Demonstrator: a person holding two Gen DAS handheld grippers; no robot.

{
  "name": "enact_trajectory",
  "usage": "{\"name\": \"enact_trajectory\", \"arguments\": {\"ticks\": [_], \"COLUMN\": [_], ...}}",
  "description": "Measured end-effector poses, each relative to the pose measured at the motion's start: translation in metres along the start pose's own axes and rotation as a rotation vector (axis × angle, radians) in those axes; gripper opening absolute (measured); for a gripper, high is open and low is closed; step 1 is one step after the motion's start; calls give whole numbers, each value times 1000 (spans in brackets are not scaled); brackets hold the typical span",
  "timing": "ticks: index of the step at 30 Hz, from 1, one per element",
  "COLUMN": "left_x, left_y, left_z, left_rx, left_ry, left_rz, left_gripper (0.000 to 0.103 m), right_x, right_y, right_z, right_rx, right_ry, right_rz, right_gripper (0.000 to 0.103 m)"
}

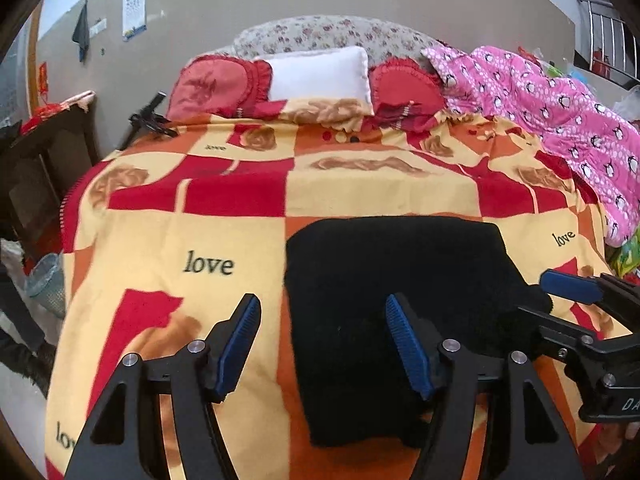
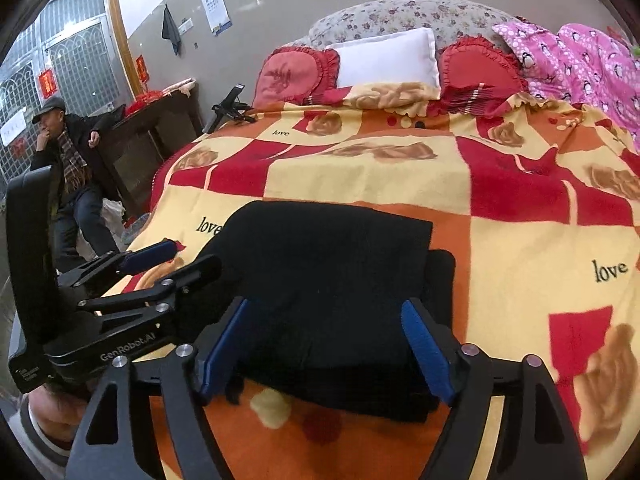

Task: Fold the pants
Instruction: 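Release the bundle and pull both grippers back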

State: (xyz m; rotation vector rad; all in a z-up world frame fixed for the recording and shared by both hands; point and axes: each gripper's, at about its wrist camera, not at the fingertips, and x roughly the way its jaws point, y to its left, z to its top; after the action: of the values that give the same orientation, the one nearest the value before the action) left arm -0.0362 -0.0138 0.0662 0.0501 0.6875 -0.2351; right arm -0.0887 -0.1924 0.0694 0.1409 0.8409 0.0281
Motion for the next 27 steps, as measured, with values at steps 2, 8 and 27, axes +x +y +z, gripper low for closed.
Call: {"name": "enact_trajectory", "arguments": {"ticks": [2, 8, 27], "left_x": [-9, -35, -72], "left_y": [1, -4, 15], "left_z": [-6, -23, -38], "left_rx": [0, 7, -12], "left_ry": [-8, -17, -47], "left_rz": [12, 64, 37], "left_gripper": [65, 65, 65], "right_x": [-6, -16, -29], "right_y": [2, 9, 35], "right_z": [-2, -13, -24], "right_rx": [0, -1, -50], "right_ry": [-5, 7, 21], "right_rz": [-2, 10, 31], "right_gripper": [83, 85, 86]}}
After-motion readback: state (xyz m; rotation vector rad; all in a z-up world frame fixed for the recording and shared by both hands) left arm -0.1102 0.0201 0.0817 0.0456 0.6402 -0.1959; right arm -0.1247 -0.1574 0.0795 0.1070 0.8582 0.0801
